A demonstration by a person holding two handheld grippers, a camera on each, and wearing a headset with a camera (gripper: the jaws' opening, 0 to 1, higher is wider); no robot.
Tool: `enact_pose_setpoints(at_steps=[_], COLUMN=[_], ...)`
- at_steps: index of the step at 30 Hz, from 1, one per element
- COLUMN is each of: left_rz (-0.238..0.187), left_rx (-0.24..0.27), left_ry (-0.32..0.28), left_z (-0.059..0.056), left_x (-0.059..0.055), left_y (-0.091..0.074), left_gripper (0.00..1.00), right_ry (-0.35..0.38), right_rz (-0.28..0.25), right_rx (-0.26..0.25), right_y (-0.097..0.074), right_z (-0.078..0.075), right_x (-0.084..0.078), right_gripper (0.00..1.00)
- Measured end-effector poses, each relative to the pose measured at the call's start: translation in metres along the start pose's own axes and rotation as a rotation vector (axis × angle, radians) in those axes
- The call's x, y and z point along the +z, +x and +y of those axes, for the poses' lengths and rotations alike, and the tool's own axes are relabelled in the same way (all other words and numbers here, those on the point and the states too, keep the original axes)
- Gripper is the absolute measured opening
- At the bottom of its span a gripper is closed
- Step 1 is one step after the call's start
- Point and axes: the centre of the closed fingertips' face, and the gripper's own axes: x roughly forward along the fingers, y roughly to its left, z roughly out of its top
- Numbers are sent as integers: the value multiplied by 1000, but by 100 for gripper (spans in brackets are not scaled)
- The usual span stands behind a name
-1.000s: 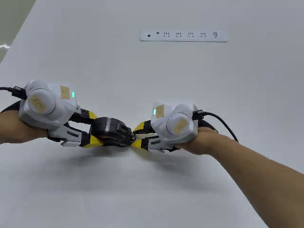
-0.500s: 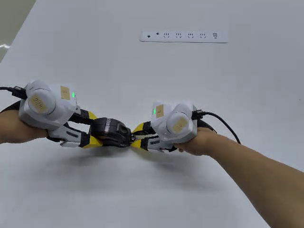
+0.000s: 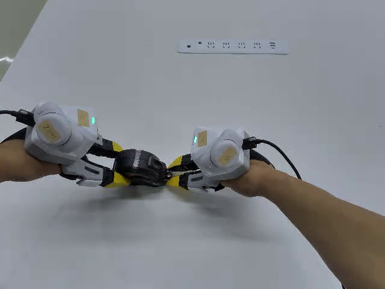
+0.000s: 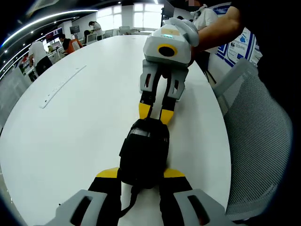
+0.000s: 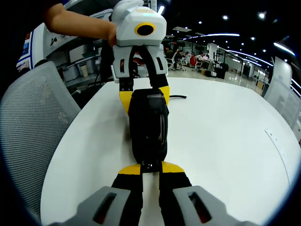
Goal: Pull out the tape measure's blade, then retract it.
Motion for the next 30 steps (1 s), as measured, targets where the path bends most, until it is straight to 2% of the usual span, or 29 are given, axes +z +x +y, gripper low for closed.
enact_pose_setpoints(at_steps=[30], left_rz=[2], left_rx=[-3], left_ry=[-1], left_z=[0], left_x=[-2], left_y=[0], left_gripper=[28], right_ry=[-25], right_rz=[29], right_rx=[18], right_y=[-12], right_z=[-1], right_x=[-7], right_gripper=[10])
